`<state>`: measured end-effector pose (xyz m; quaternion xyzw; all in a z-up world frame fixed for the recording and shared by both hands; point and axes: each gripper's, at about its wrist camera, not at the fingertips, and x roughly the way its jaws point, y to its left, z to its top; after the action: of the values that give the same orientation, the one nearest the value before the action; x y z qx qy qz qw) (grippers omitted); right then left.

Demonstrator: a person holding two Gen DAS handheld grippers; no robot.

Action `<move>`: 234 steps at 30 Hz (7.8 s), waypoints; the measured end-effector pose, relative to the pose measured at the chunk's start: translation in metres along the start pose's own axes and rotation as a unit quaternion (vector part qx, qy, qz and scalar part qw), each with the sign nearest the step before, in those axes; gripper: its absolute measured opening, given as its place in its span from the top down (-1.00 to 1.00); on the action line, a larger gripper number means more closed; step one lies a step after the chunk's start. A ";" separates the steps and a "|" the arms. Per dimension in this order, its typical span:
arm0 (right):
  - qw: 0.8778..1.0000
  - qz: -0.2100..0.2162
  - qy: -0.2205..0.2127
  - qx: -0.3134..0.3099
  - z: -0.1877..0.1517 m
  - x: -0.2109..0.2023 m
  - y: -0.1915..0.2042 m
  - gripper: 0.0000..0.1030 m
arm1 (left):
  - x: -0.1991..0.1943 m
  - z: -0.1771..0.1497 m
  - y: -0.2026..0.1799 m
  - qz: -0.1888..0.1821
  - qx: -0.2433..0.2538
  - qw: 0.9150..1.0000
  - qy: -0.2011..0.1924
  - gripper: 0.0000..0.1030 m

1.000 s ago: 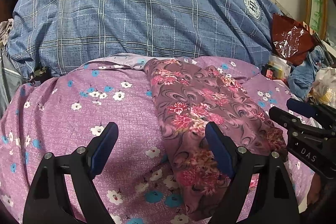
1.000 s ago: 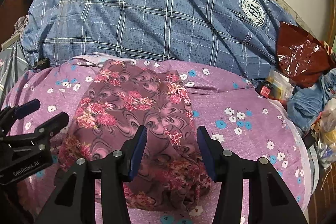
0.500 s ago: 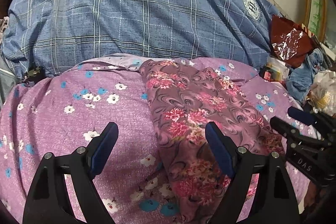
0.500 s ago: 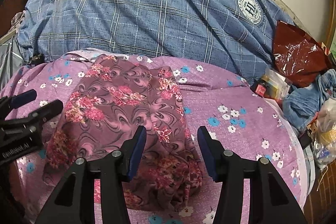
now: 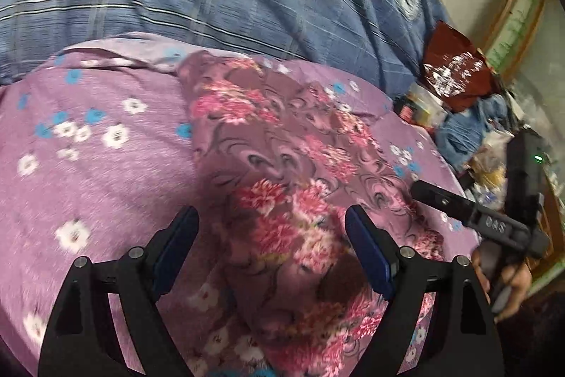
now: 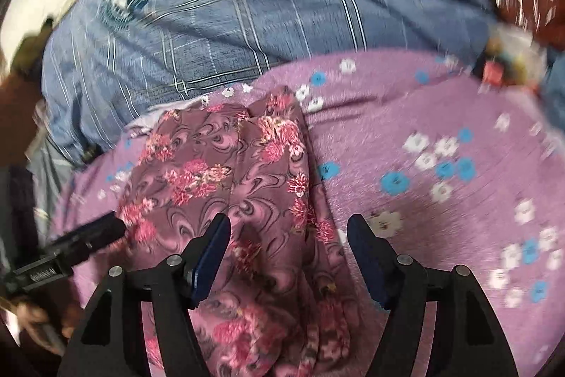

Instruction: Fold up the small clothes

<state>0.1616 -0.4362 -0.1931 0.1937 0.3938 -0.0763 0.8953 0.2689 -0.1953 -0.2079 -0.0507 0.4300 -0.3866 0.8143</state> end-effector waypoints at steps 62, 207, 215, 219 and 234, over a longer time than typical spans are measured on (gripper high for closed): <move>0.990 0.135 -0.026 -0.008 -0.084 -0.098 0.112 0.31 | -0.145 -0.061 -0.033 0.002 0.026 0.999 -0.027 0.31; 0.952 -0.148 -0.185 -0.193 -0.155 -0.257 0.223 -0.36 | -0.319 -0.132 -0.099 0.296 -0.003 0.925 -0.237 -1.00; 0.951 -0.152 -0.183 -0.200 -0.153 -0.247 0.229 -0.37 | -0.314 -0.130 -0.093 0.292 -0.009 0.927 -0.235 -1.00; 0.951 -0.153 -0.183 -0.198 -0.150 -0.242 0.230 -0.37 | -0.311 -0.128 -0.089 0.290 -0.012 0.928 -0.234 -1.00; 0.952 -0.149 -0.171 -0.204 -0.144 -0.217 0.235 -0.37 | -0.300 -0.122 -0.076 0.275 -0.019 0.934 -0.228 -1.00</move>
<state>-0.0148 -0.1667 -0.0542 -0.0702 0.2666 -0.1586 0.9481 0.0343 -0.0162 -0.0547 -0.0326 0.2371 -0.1175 0.9638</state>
